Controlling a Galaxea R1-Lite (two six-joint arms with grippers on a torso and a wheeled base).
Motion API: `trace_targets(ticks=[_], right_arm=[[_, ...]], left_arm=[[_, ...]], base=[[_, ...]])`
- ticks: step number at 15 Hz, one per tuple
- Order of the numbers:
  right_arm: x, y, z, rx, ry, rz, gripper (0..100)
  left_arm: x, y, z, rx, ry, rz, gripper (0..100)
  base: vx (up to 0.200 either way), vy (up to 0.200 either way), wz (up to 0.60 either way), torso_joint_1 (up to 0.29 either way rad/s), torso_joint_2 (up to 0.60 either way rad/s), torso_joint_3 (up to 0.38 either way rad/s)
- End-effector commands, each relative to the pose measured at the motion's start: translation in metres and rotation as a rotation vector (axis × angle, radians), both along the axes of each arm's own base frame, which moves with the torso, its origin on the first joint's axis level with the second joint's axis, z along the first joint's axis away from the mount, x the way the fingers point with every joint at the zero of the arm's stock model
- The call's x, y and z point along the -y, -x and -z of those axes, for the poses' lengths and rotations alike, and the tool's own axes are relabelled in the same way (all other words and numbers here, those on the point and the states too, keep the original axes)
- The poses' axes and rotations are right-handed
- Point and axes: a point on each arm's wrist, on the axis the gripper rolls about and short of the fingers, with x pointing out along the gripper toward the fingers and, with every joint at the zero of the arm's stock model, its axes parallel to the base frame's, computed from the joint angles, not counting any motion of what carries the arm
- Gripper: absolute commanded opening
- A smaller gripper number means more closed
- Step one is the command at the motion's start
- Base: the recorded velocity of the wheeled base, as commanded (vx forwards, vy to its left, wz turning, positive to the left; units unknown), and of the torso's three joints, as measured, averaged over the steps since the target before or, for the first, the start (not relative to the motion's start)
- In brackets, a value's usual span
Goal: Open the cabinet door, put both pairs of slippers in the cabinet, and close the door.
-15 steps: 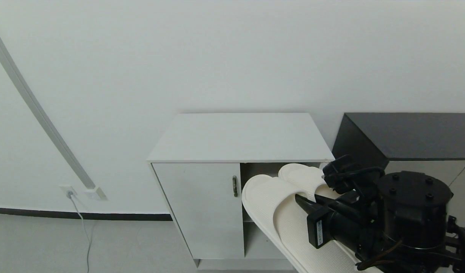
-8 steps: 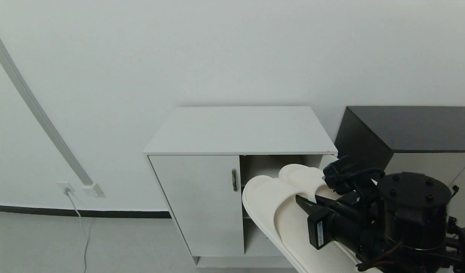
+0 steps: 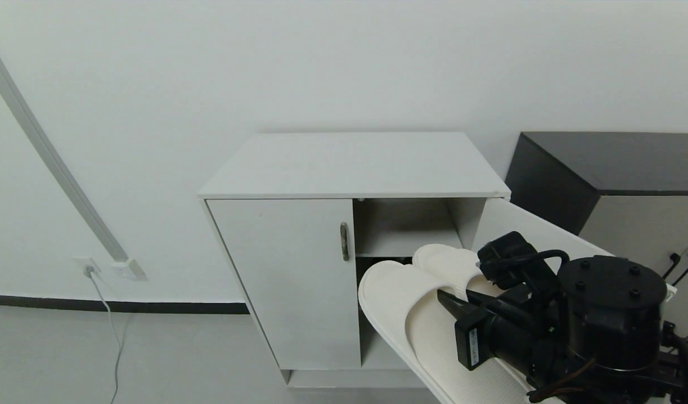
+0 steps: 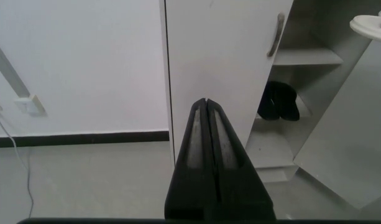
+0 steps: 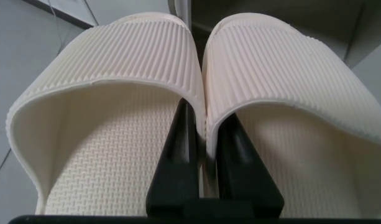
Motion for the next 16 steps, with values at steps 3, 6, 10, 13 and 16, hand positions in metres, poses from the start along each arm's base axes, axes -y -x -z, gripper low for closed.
trace_targets(ticks=[3,6,10,13,16], right_arm=[[-0.0004,-0.0003,0.0007,-0.001,0.002,0.000,0],[-0.0007,0.0000,0.0007,-0.001,0.002,-0.001,0],[-0.0007,0.0000,0.0007,-0.001,0.002,-0.001,0],[0.0002,0.0007,0.0026,0.000,0.018,-0.005,0],[0.0002,0.0007,0.0026,0.000,0.018,-0.005,0]], left_arm=[[0.0000,0.0000,0.0000,0.000,0.001,0.000,0],[0.0000,0.0000,0.0000,0.000,0.001,0.000,0],[0.0000,0.0000,0.0000,0.000,0.001,0.000,0],[0.0000,0.0000,0.0000,0.000,0.001,0.000,0],[0.0000,-0.0001,0.0005,-0.001,0.001,0.000,0]], base=[[0.000,0.000,0.00,-0.194,0.52,0.320],[0.000,0.000,0.00,-0.180,0.50,0.325],[0.000,0.000,0.00,-0.155,0.49,0.322],[0.000,0.000,0.00,-0.126,0.47,0.341],[0.000,0.000,0.00,-0.095,0.45,0.351]])
